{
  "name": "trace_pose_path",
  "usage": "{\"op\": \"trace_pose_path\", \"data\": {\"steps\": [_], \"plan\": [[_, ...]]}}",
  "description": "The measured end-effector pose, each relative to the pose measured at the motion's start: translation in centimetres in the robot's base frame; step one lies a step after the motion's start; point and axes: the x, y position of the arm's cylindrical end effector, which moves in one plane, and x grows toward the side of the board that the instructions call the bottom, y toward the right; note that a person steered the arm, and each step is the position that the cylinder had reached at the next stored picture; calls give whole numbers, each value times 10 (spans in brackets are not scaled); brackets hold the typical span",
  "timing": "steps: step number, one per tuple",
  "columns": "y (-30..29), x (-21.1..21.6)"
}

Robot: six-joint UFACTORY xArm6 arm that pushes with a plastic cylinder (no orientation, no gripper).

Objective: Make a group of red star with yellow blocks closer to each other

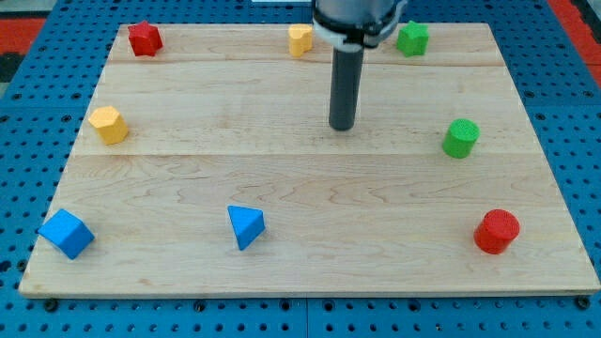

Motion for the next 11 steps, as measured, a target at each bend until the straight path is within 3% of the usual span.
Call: {"op": "trace_pose_path", "data": {"steps": [3, 4, 5, 8, 11], "plan": [[0, -161], [-1, -183], [-46, -176], [-106, -35], [-112, -22]]}}
